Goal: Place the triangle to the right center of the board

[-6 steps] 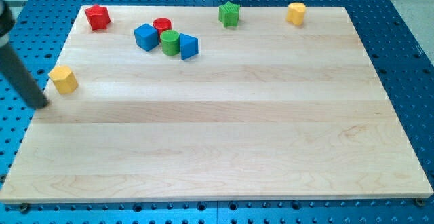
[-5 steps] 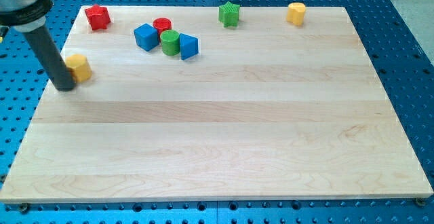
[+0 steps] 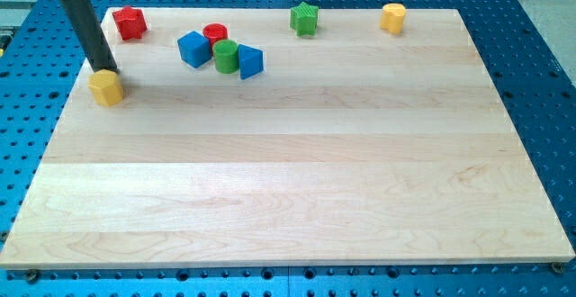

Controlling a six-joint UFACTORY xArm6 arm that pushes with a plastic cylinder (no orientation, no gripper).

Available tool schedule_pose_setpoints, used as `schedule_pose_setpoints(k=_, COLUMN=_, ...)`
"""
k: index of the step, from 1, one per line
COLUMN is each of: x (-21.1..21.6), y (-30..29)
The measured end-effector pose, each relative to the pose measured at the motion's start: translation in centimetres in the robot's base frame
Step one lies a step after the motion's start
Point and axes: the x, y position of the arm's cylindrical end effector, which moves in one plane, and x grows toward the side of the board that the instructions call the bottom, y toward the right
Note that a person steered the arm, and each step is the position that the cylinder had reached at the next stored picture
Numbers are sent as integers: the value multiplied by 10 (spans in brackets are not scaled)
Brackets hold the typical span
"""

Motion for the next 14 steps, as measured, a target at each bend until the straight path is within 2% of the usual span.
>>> schedule_pose_setpoints(k=3, x=-29, y=0)
schedule_pose_setpoints(k=4, x=-20, y=5)
schedule_pose_setpoints(k=5, x=-10, y=74)
schedule_pose_setpoints(k=6, x=1, y=117)
schedule_pose_setpoints(k=7, x=-5, y=173)
schedule_pose_setpoints(k=9, x=-14, y=203)
schedule_pose_setpoints(k=10, x=-18, y=251)
schedule_pose_setpoints(k=11, x=-11, y=324)
schedule_pose_setpoints(k=12, x=-19, y=281)
schedule_pose_setpoints(k=13, x=-14, y=374)
schedule_pose_setpoints(k=14, x=21, y=412)
